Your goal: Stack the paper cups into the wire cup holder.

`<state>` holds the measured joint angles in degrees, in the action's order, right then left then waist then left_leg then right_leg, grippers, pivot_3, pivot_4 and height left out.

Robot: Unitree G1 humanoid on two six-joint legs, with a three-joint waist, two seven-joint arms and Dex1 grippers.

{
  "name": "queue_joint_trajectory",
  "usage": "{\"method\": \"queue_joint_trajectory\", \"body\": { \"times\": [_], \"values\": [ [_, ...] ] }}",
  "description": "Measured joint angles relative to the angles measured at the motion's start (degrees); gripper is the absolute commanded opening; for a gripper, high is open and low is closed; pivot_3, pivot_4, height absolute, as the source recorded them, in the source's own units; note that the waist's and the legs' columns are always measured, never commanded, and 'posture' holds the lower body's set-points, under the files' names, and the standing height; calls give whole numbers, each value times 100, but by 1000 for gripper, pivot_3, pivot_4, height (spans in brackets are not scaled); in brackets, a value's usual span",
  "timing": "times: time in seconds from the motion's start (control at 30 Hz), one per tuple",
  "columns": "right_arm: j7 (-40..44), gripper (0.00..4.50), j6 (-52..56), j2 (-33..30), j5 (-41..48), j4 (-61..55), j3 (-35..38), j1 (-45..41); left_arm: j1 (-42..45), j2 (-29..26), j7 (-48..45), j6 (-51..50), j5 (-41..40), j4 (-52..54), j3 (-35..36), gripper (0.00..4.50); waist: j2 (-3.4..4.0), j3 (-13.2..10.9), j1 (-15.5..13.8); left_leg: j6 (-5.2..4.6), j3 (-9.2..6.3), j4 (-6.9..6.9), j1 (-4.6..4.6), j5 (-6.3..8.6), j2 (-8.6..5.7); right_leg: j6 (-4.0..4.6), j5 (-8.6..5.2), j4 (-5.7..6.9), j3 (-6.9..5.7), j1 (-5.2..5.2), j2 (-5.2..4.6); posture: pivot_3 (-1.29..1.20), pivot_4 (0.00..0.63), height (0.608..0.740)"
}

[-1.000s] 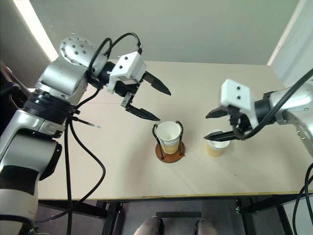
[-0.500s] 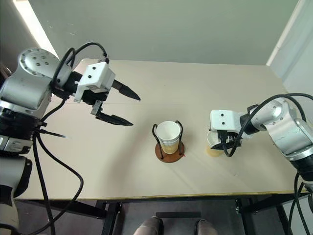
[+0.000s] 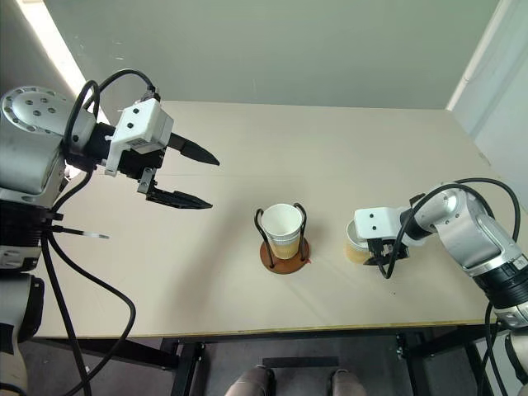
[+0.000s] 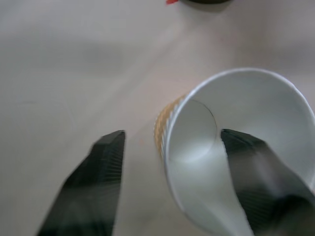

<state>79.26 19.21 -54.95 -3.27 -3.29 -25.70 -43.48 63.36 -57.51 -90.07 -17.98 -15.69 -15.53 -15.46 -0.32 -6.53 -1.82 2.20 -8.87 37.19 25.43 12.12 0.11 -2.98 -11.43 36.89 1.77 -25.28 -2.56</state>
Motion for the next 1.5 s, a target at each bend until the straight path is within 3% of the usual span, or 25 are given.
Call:
{"method": "queue_joint_trajectory", "body": {
  "times": [0.2, 0.4, 0.57, 0.8, 1.0, 1.5],
  "values": [
    [83, 37, -20, 100, -141, 73, 0, -14, -64, 10, -1, -12, 36, -80, 91, 4500, 0, 0, 0, 1, 0, -3, 0, 0, 0, 2, -1, -1, 0, 0, 0, 0, 150, 740],
    [398, 37, 86, 53, -38, 64, 71, -338, -20, 87, -23, 211, 253, -767, 104, 4500, 1, 0, 3, 3, 0, -8, -2, -2, 0, 8, -1, -1, 0, -1, 0, 0, 150, 740],
    [753, 37, 473, 41, 260, -164, 364, -1184, 199, 144, -39, 338, 282, -979, 125, 4500, 1, 0, 13, 4, 0, -16, 0, -2, -1, 17, -5, -6, -1, -4, 0, 0, 150, 740],
    [873, 37, 922, 866, 617, -384, 440, -2631, 253, 274, -44, 382, 199, -984, 124, 4500, 0, 0, 56, 8, -8, -29, 0, -2, 4, 38, -18, -1, -9, -16, 5, 0, 150, 740],
    [861, 37, 1056, 1363, 648, -387, 227, -2742, 255, 267, -46, 390, 199, -969, 124, 4500, 1, 0, 45, 12, -10, -28, 4, -3, 3, 43, -20, -2, -10, -19, 4, 0, 150, 740],
    [746, 37, 882, 1876, 591, -346, -94, -2689, 151, 85, -56, -14, -86, -235, 389, 4500, 0, 0, 64, 19, -8, -29, 4, -7, 4, 84, -44, 6, -10, -24, 5, 0, 150, 740]
  ]
}}
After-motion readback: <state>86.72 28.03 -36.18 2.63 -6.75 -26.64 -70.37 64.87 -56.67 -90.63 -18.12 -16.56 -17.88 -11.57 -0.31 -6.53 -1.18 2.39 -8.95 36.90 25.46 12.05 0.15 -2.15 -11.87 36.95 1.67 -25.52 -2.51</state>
